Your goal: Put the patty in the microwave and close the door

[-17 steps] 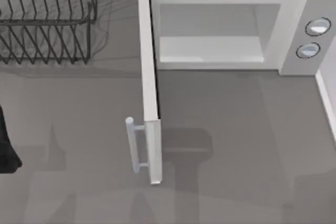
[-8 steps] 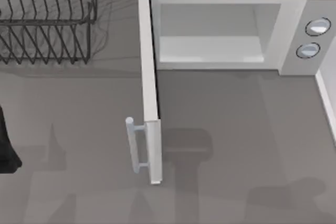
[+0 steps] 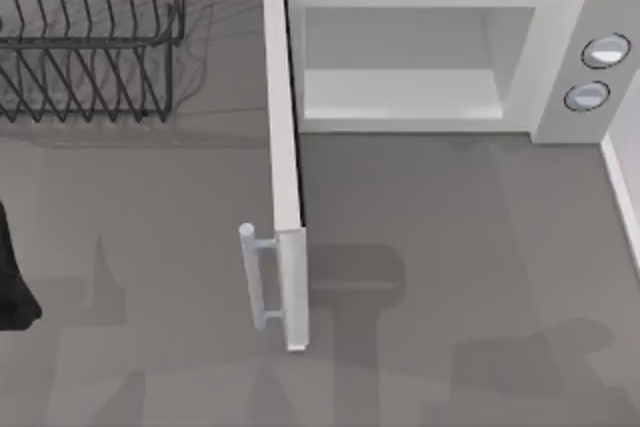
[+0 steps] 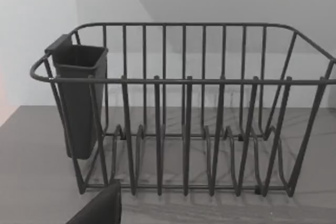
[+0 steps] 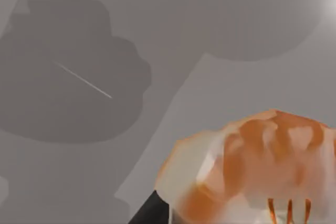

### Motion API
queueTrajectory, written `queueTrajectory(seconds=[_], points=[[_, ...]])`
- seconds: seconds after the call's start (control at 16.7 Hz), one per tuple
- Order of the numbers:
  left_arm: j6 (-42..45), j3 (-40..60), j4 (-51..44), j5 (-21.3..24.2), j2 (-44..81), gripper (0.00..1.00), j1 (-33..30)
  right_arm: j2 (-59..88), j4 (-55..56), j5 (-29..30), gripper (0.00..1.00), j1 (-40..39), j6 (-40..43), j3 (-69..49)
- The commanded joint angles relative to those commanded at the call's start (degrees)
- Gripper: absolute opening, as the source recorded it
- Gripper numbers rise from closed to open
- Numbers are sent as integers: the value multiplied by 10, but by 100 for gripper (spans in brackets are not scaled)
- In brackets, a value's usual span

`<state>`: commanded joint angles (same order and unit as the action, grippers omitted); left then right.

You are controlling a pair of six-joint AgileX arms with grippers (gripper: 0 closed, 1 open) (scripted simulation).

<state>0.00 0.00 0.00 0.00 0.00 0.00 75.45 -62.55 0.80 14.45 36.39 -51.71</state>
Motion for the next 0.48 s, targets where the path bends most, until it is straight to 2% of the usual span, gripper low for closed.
queueTrajectory(seconds=[0.24,0.48], points=[[0,0,0,0,0,100,0,80,126,50,0,-71,-68,-39],[0,0,0,0,0,100,0,203,313,114,0,-175,-169,-77]])
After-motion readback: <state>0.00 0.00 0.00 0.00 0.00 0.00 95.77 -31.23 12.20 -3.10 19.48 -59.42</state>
